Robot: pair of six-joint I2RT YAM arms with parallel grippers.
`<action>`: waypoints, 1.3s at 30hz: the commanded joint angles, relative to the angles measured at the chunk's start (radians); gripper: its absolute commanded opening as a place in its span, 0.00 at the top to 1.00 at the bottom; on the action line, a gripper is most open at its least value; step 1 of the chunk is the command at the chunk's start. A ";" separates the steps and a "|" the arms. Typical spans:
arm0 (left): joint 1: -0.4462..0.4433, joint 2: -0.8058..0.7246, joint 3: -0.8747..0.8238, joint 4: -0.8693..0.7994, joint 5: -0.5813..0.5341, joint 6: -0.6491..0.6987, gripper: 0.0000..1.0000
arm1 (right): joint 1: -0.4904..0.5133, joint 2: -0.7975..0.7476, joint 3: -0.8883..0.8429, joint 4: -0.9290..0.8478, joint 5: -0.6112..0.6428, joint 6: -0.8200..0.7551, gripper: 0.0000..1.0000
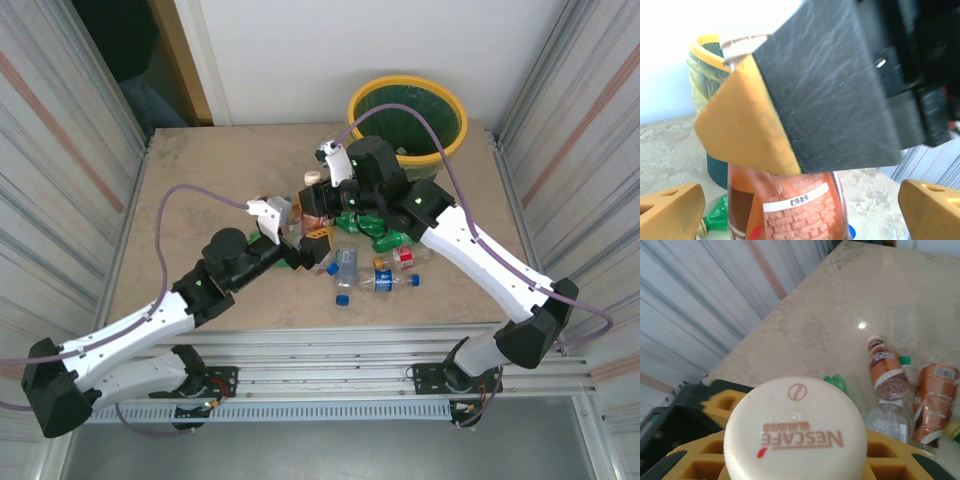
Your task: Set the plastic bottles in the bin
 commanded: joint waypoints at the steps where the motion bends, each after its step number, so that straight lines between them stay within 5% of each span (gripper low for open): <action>1: -0.001 -0.047 -0.002 0.004 -0.021 0.017 0.01 | 0.005 -0.018 0.021 -0.017 0.062 0.018 1.00; 28: 0.000 -0.342 -0.173 0.001 -0.114 0.127 0.01 | -0.123 -0.097 0.217 -0.031 0.241 -0.104 1.00; 39: 0.001 -0.365 -0.187 -0.021 -0.150 0.127 0.01 | -0.330 -0.122 0.274 0.024 0.227 -0.086 1.00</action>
